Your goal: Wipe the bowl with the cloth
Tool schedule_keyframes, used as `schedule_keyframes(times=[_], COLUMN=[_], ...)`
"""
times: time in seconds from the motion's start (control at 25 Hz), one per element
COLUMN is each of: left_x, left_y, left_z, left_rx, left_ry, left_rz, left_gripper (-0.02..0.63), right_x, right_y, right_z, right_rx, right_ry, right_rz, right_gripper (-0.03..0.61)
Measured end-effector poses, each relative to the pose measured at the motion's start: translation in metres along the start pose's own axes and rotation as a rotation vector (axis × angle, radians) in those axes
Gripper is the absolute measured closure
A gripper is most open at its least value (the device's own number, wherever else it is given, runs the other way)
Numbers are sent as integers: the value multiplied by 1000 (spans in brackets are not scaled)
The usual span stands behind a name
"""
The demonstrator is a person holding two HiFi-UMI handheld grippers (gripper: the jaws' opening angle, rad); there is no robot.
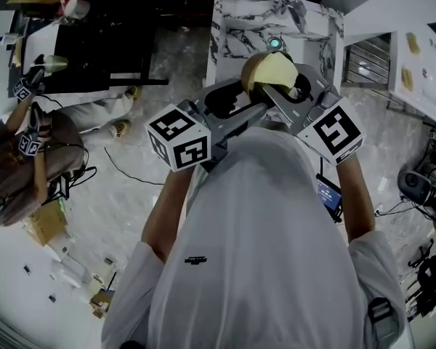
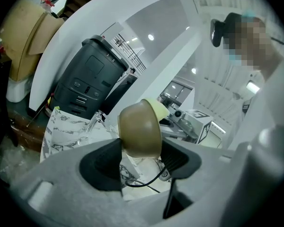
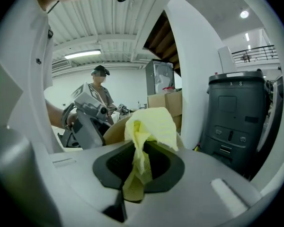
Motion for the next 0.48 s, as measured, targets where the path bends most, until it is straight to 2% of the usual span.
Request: schedule_keyframes(times=[0.48], left_x=[4], left_y=[-2], left_z=[-7], left_rx=[24], left_ry=[0], left_rz=[-24], left_gripper=[354], right_x=[5], right_y=[18], right_z=[0], right_rx=[-151], right_ry=[33], right_rz=[-60], right_gripper=[539])
Point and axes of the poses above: the fingertips, and each gripper's own axes: z forward along the fingers, y to its left, x out of its underside, the point moved 5 cm from there along -z, backward along the fingers
